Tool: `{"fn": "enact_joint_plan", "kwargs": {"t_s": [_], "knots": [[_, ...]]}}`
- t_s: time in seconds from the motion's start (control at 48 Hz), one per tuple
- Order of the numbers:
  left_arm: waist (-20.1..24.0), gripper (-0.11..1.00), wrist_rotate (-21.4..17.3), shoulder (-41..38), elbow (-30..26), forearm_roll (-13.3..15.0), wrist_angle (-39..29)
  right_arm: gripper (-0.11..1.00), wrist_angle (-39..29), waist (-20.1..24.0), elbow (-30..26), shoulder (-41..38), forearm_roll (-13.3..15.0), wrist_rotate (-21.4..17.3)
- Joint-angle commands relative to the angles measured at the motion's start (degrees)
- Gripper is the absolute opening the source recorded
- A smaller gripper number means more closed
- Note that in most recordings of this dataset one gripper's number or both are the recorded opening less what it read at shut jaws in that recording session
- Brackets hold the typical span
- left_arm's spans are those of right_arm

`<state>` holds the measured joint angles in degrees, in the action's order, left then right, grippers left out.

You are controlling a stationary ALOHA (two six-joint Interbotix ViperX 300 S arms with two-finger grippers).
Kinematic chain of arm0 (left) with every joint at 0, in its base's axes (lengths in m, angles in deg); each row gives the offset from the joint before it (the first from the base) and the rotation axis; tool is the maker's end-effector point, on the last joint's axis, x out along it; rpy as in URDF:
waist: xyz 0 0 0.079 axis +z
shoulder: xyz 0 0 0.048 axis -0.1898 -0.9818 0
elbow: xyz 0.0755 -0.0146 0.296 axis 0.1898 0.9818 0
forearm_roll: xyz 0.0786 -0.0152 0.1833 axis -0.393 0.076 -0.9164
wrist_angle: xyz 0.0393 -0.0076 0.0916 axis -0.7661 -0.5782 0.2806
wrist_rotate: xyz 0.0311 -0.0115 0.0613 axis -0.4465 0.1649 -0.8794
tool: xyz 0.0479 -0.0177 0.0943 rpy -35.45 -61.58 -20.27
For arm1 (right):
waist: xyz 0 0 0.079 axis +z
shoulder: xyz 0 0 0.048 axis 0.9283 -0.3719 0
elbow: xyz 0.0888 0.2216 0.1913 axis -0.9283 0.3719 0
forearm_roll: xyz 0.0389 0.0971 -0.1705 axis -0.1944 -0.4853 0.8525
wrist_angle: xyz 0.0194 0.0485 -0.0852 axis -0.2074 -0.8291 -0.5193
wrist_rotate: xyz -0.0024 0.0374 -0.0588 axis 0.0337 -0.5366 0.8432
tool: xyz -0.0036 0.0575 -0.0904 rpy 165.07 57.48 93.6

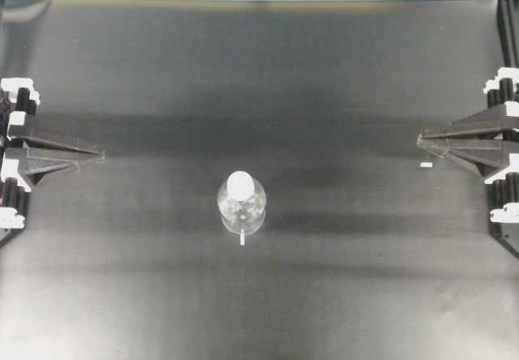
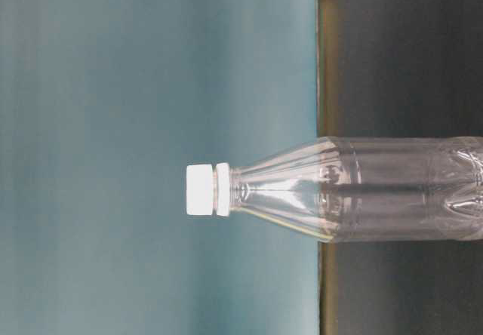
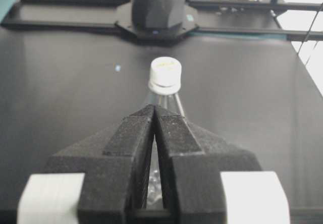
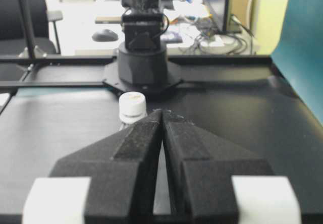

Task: Open the bottle cap by holding the bottle with the left arm and twisting the cap with the right arm.
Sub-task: 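Move the left gripper to the clear bottle and close around its body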

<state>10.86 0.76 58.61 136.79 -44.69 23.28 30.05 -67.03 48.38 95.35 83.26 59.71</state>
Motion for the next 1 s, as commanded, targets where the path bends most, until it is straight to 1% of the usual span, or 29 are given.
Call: {"fn": "enact_joint_plan", "kwargs": {"t_s": [0.0,0.063,0.125,0.146,0.334,0.396,0.438,0.479,0.521,0.605,0.667,0.75,0.813,0.896,0.98], "knots": [[0.2,0.14,-0.7,-1.3,-4.4,-2.5,0.0,0.03,0.4,-1.4,-0.6,-0.5,-0.2,-0.2],[0.6,0.16,-0.8,-3.1,-6.2,-2.5,0.1,0.01,-0.4,-1.1,-1.4,-0.9,-1.3,-0.6],[0.9,0.10,-0.8,-5.1,-8.2,-2.5,0.1,0.00,-1.3,-1.2,-2.1,-1.2,-2.0,-1.1],[0.9,0.09,-0.7,-6.2,-9.0,-2.5,0.1,0.00,-1.7,-1.3,-2.4,-1.3,-2.2,-1.3],[0.4,0.10,-0.7,-13.6,-14.0,-2.5,1.1,0.00,-7.3,-1.1,-4.1,-1.9,-2.1,-2.0],[0.4,0.10,-0.7,-16.5,-15.4,-2.5,2.5,0.00,-8.5,-1.0,-4.2,-1.7,-2.1,-2.5],[0.4,0.13,-0.7,-18.5,-16.3,-2.5,3.9,0.00,-9.0,-1.0,-4.3,-1.5,-2.1,-2.8],[0.4,0.19,-0.7,-21.3,-17.3,-2.5,5.8,0.00,-9.2,-1.0,-4.3,-1.3,-2.1,-3.1],[-0.1,0.28,-0.7,-23.5,-18.4,-2.5,7.5,0.00,-9.3,-0.9,-4.3,-1.1,-2.1,-3.3],[-0.9,0.52,-0.7,-28.1,-20.5,-2.5,11.1,0.00,-9.6,-0.8,-4.3,-0.8,-2.1,-3.9],[-1.3,0.72,0.3,-31.5,-22.2,-2.5,13.9,0.00,-9.6,-0.8,-4.3,-0.5,-2.1,-3.9],[-1.5,0.91,0.8,-36.1,-23.0,-2.5,18.1,0.00,-9.3,-0.8,-4.5,0.4,-2.1,-3.9],[-1.3,0.98,1.3,-40.0,-22.9,-2.5,22.1,0.00,-9.7,-0.8,-4.7,1.4,-2.1,-3.9],[-1.4,0.96,1.7,-44.1,-22.9,-2.5,26.2,0.00,-10.5,-0.8,-4.9,3.1,-2.1,-4.0],[-1.6,0.98,2.3,-47.0,-23.0,-2.5,28.9,0.00,-12.2,-0.8,-5.2,4.6,-2.2,-4.1]]}}
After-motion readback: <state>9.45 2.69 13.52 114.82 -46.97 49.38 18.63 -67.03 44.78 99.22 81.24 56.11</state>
